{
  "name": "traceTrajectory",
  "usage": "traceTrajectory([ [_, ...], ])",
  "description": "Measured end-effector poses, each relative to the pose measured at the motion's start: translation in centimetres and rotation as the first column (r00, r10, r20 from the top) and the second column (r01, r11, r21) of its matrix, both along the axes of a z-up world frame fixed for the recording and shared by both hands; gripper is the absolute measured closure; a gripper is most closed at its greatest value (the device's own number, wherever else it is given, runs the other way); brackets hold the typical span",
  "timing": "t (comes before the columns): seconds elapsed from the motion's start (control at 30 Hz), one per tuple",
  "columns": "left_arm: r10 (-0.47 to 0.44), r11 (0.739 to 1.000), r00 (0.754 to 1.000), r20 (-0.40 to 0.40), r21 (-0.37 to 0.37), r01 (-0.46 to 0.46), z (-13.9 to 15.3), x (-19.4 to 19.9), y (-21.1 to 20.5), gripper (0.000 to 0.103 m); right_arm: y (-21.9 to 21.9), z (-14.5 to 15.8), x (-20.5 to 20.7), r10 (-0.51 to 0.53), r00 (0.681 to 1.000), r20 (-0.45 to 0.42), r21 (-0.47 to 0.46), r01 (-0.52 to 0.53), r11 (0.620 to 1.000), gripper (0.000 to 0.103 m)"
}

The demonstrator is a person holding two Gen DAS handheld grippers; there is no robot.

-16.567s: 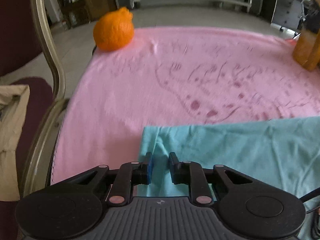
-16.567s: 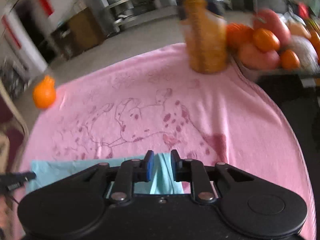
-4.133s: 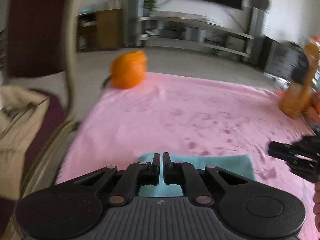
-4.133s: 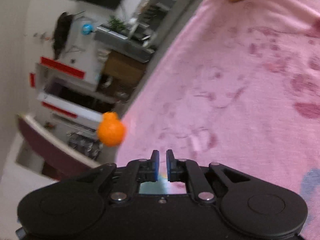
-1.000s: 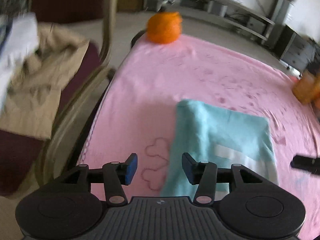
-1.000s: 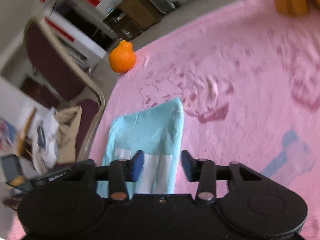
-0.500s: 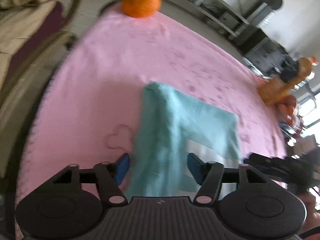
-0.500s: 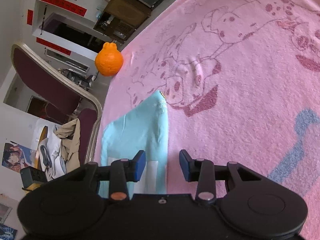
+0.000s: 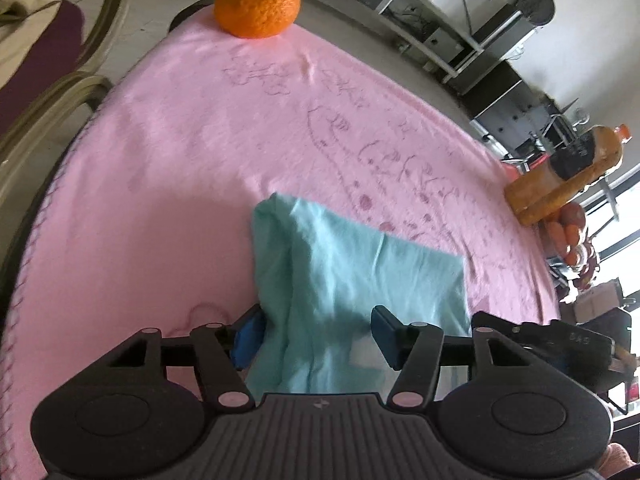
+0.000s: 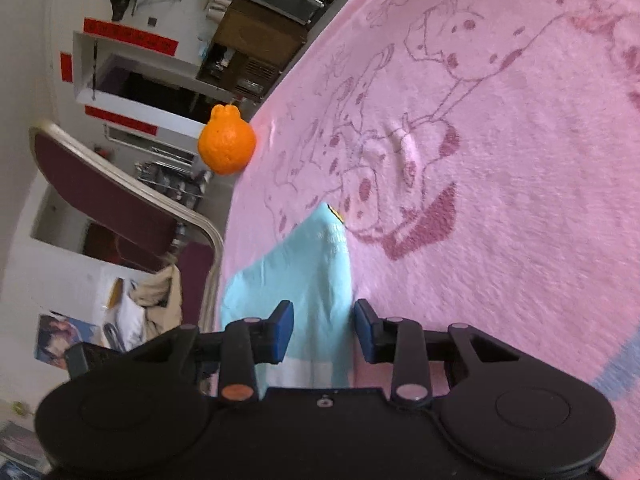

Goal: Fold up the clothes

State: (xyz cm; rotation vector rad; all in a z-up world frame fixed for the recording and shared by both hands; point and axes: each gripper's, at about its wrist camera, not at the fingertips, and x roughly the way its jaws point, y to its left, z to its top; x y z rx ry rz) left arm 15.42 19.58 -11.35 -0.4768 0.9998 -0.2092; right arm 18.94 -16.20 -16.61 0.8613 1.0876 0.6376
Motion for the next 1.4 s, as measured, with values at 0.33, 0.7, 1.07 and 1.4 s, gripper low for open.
traceTrajectory([
  [0.33, 0.05, 0.997, 0.998, 0.026, 0.05, -0.051, 0.3, 0.5, -1.2, 0.089, 2.9, 0.2, 1.4, 0.026, 0.996, 0.085, -0.031, -0.023, 0.999, 0.077],
  [0.7, -0.102, 0.907, 0.882, 0.461, 0.407, -0.108, 13.4, -11.7, -12.5, 0.093, 2.7, 12.3, -7.5, -0.006, 0.912, 0.41, -0.254, 0.12, 0.96, 0.098],
  [1.07, -0.186, 0.97, 0.747, 0.638, 0.241, 0.036, 19.4, -17.6, -26.0, 0.093, -11.4, 26.0, -21.7, -0.208, 0.717, 0.665, -0.23, 0.461, 0.857, 0.098],
  [1.4, -0.291, 0.956, 0.839, 0.46, 0.182, 0.232, 12.4, -10.9, -38.4, 0.093, -22.8, 21.2, -20.7, -0.328, 0.728, 0.602, -0.344, 0.608, 0.716, 0.098],
])
